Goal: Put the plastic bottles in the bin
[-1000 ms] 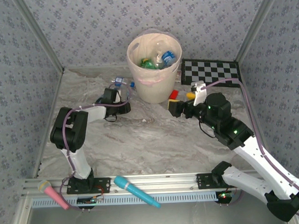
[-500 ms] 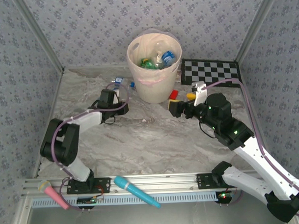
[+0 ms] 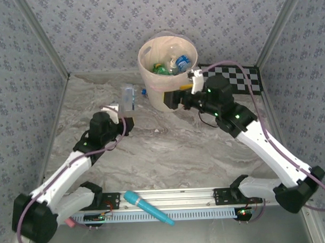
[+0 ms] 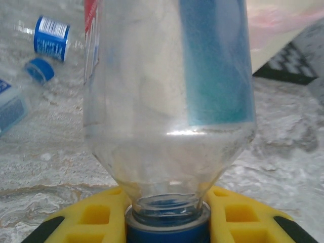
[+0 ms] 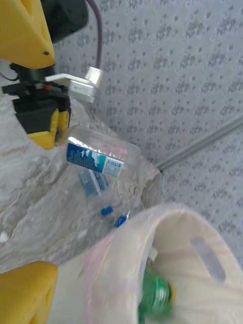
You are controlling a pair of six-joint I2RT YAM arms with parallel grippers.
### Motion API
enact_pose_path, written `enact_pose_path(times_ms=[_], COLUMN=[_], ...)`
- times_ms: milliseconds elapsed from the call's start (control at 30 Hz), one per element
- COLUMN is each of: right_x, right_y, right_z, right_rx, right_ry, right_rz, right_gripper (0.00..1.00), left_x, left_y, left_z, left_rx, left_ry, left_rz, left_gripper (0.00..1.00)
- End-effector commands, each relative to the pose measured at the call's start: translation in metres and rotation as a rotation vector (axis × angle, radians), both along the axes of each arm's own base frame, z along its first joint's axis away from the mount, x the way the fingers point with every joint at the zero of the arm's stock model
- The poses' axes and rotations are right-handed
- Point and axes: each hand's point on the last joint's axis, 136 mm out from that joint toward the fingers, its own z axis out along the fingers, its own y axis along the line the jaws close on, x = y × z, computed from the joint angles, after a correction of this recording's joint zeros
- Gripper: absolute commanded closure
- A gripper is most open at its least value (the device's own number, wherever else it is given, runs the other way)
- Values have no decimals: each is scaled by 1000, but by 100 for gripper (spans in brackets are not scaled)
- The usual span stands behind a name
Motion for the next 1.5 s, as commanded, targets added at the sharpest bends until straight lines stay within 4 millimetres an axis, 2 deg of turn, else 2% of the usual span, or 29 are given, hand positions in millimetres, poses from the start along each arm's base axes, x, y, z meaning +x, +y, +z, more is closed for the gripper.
enact_pose_path(times_ms=[0, 67, 233, 333, 433, 767, 867, 967, 1167, 1467], right_x=[-5, -1, 4, 4, 5, 4, 5, 9, 19, 1], right_y=[36, 57, 105, 126, 137, 148, 146, 136, 124, 136], right_z=[20, 18, 10, -2, -14, -30, -33, -38, -31, -23], right_rx=[46, 31, 2, -26, -50, -55, -60, -78, -16, 39], right_ry=[24, 54, 132, 172, 195, 228, 234, 249, 216, 224], right_rz=[113, 155, 260, 300, 308, 334, 324, 274, 240, 385], right_gripper=[0, 0, 10, 11, 11, 10, 9, 3, 5, 8], left_x=[-17, -27, -46, -55, -61, -74, -77, -78, -81, -81], left_y=[1, -1, -8, -13, -15, -23, -24, -21, -24, -34], left_z=[17, 26, 39, 47, 55, 76, 83, 89, 93, 95], left_rx=[-13, -24, -46, -67, -86, -148, -169, -178, -203, -224], left_ry=[-67, -95, -140, -155, -166, -190, -202, -218, -217, -200], left_rz=[-21, -45, -100, -135, -152, -217, -221, -209, -231, -272], left_gripper=[77, 77, 77, 77, 77, 79, 80, 80, 80, 80])
